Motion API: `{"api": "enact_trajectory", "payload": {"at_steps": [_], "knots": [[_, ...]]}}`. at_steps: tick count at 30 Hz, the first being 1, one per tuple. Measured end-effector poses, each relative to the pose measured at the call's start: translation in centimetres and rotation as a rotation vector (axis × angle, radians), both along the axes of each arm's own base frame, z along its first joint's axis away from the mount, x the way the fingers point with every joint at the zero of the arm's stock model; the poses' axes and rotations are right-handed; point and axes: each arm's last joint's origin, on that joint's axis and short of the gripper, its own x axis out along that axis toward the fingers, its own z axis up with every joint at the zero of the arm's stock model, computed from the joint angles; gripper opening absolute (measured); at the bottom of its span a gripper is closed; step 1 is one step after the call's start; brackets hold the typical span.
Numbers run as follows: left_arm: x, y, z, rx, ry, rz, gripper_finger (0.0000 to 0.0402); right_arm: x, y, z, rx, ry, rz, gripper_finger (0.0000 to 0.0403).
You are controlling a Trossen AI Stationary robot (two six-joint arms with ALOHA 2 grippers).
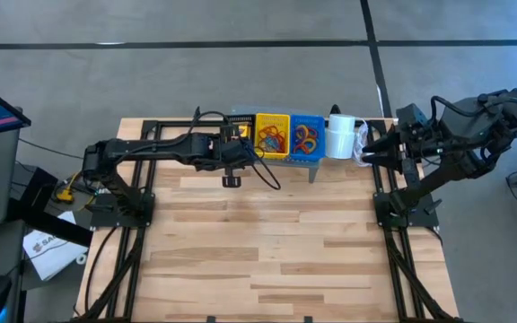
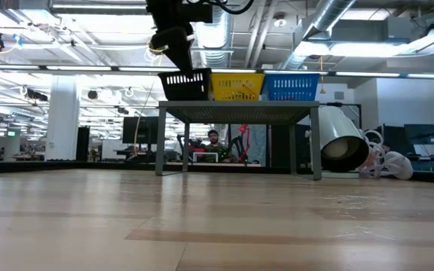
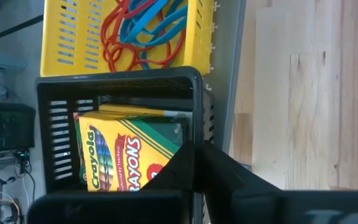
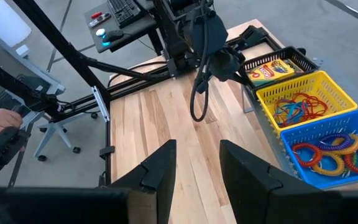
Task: Pick & Place Office Desk Supplies
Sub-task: Put the black basket on the shelf, then return to Home Position
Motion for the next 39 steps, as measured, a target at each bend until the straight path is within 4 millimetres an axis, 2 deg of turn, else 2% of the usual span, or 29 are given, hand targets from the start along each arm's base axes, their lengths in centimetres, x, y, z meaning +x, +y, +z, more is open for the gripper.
{"api": "enact_trajectory", "payload": {"at_steps": [19,35,39], "knots": [[0.0,0.0,0.0,-0.002,-0.001,0.005,0.0036,0.0,0.0,0.0,0.007,0.0,0.0,0.012],[-0.1,0.0,0.3,-0.001,-0.012,0.005,0.0145,0.0,0.0,0.0,0.008,0.001,0.0,0.012],[-0.5,-0.1,1.1,-0.025,-0.056,-0.015,0.0174,0.0,0.0,0.0,0.012,0.002,0.006,0.012]]}}
